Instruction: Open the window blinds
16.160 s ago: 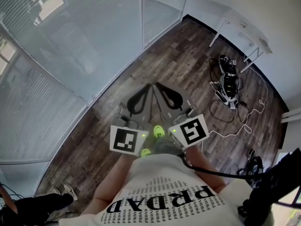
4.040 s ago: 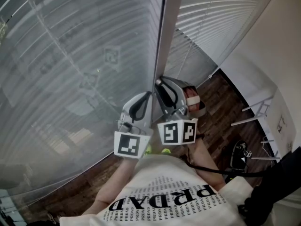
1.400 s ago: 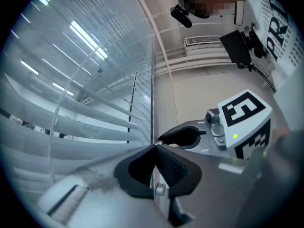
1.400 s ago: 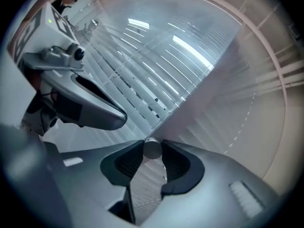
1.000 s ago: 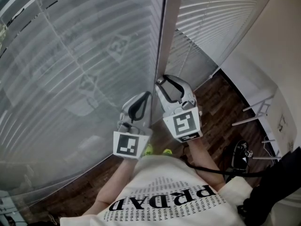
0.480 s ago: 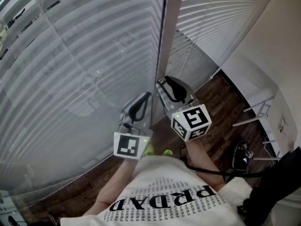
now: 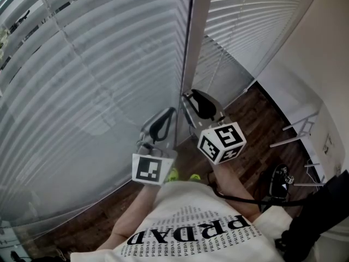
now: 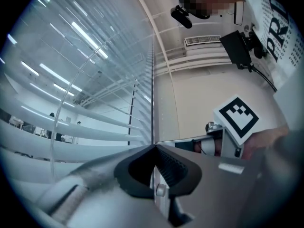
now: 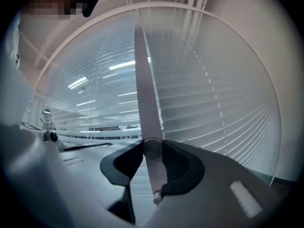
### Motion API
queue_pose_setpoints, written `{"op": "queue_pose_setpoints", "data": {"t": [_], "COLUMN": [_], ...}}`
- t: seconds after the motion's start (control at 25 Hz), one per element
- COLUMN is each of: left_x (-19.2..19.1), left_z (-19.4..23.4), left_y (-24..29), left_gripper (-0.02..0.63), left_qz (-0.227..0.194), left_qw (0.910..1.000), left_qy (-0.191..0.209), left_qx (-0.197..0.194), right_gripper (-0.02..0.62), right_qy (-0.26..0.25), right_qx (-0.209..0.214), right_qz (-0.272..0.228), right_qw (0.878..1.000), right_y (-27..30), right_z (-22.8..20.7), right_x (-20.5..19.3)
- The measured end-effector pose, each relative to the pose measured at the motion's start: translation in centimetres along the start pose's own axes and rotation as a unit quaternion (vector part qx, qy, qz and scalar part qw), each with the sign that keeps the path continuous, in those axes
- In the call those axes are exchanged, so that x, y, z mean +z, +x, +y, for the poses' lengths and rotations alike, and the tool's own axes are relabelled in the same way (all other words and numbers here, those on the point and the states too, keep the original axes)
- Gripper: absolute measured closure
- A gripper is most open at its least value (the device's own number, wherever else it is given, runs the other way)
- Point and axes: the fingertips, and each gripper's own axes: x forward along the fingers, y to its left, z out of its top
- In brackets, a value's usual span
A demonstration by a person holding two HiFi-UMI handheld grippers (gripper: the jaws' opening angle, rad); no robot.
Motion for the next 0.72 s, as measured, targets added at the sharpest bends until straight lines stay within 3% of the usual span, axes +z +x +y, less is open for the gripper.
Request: {"op": "queue_pose_setpoints", "data": {"t": [0.24,0.36,0.44,0.56,0.72], "left_x": [0.2,0.2,0.2,0.3,0.3], "left_z": [-0.1,-0.2,-0.1,-0.2,-0.2], "left_y": [0.0,0.0,0.1,0.1,0.2], "left_gripper": [0.614,0.614,0.614,0.614,0.614], "left_qz": [-0.002,-0.002,-0.003,-0.006,-0.006], "left_qw": [1.0000,1.0000,1.0000,1.0000,1.0000], "left_qy": [0.003,0.002,0.002,0.003,0.005], "left_qx": [-0.001,-0.001,-0.002,-0.002,-0.004], "right_gripper": [0.466,0.466,0.465,0.465,0.463], "right_qy": [-0.032,-0.143,-0.232,-0.348,-0.482], "right_qx": [0.006,0.003,0.001,-0.004,-0.015], "right_qz": [0.006,0.032,0.051,0.078,0.090], "right_qw": [0.999,0.989,0.971,0.934,0.871], "right_y": [-0.1,-0.3,-0.3,-0.4,0.0], "right_z": [0.2,0.6,1.0,1.4,2.1], "right_x": [0.1,0.1,0.1,-0.1,-0.4]}}
